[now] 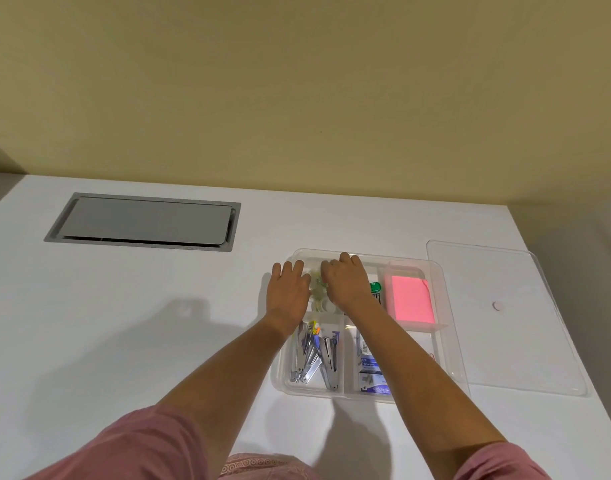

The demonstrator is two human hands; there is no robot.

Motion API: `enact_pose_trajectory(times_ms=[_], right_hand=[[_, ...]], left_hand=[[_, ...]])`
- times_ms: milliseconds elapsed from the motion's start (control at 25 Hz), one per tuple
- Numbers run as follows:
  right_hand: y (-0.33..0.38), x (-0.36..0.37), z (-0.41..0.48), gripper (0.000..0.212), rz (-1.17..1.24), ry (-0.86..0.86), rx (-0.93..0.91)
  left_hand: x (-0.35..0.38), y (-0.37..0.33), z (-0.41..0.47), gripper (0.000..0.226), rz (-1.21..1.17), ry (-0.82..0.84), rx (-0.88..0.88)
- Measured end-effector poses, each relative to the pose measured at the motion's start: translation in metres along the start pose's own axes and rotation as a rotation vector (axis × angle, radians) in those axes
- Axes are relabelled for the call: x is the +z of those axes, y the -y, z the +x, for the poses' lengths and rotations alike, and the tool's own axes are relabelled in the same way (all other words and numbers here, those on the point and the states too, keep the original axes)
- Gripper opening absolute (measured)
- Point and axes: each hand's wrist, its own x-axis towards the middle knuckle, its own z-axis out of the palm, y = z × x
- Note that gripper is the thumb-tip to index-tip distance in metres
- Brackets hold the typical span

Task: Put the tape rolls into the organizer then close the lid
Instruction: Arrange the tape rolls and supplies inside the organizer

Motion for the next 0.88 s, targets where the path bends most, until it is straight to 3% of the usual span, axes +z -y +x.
enact_pose_trajectory(times_ms=[200, 360, 880], right_hand=[[-0.004, 0.002, 0.004, 0.039, 0.061, -0.002, 0.016], [-0.003, 0.002, 0.008, 0.037, 0.012, 0.031, -0.003], [-0.004, 0.002, 0.011, 0.028, 0.043, 0.008, -0.025]], left_hand=[[-0.001, 0.0, 0.001, 0.026, 0.094, 0.042, 0.028], [-0.005, -0.002, 0.006, 0.026, 0.149, 0.076, 0.019], [-0.01, -0.004, 0.01, 0.033, 0.011, 0.022, -0.032]])
